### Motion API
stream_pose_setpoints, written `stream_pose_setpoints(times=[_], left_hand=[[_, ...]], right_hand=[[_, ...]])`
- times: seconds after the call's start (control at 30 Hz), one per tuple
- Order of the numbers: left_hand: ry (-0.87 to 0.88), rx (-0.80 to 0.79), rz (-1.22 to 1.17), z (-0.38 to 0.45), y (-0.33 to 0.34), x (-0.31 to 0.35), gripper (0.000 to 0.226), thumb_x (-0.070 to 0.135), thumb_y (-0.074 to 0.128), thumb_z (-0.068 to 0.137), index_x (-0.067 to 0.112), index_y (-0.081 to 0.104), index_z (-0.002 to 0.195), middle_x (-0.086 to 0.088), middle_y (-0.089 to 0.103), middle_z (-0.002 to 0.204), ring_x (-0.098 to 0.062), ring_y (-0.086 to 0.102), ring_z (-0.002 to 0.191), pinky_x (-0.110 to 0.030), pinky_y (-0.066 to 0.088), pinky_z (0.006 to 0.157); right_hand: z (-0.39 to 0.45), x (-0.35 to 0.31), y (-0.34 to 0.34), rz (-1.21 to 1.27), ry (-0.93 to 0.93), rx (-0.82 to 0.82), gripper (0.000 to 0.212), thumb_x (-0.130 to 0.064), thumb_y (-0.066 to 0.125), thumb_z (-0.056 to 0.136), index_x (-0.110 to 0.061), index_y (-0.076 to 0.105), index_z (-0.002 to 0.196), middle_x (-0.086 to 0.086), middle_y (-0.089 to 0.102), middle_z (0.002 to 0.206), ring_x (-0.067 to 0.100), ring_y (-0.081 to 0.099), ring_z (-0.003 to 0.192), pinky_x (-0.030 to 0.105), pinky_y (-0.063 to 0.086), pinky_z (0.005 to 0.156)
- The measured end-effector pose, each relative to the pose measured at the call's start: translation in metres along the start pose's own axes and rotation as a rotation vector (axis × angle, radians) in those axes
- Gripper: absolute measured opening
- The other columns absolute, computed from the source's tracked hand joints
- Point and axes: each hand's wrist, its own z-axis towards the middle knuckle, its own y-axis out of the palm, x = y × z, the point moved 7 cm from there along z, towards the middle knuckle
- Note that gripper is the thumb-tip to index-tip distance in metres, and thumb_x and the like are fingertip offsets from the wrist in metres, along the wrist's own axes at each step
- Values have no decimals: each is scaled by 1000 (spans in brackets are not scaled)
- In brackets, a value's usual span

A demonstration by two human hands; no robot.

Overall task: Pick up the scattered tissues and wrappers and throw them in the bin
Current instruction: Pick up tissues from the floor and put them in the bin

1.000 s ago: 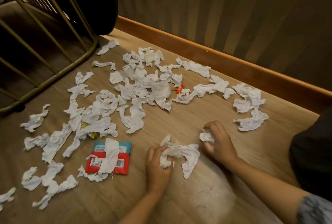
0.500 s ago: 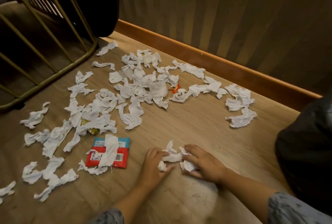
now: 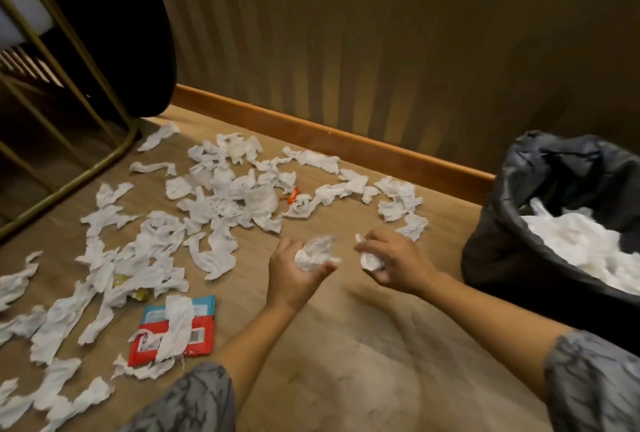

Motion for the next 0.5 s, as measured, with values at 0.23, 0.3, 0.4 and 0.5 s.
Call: stream_pose_setpoints(times=[0.23, 0.3, 0.4, 0.5], left_hand=[[45, -63, -59, 52, 43, 95, 50, 48, 47, 94, 11, 57, 62, -3, 53, 56, -14, 50, 56, -38, 36, 52], [128, -100, -53, 60, 59, 129, 42, 45, 57, 89, 12, 58, 64, -2, 54, 58, -16, 52, 58, -42, 41, 53], [207, -153, -125, 65, 84, 180, 20, 33, 67, 86, 17, 63, 74, 5, 64, 69, -11, 61, 68, -22, 51, 57], [215, -193, -244, 68, 113, 221, 10, 22, 70, 83, 19, 60, 83, 9, 67, 79, -6, 63, 79, -18, 53, 70]], right_hand=[[-6, -8, -142, -77, 36, 316, 18, -13, 79, 73, -9, 70, 88, 11, 68, 101, 25, 65, 93, 33, 56, 77], [-18, -5, -176, -117, 60, 407, 13, -15, 73, 76, -8, 70, 87, 10, 68, 99, 24, 64, 91, 31, 53, 78], [-45, 11, -218, -108, 171, 544, 11, -17, 66, 79, -8, 67, 86, 6, 64, 90, 21, 61, 83, 33, 51, 74], [-84, 37, -247, -79, 368, 691, 12, -16, 73, 83, -10, 64, 87, 3, 63, 85, 18, 60, 80, 29, 50, 75]])
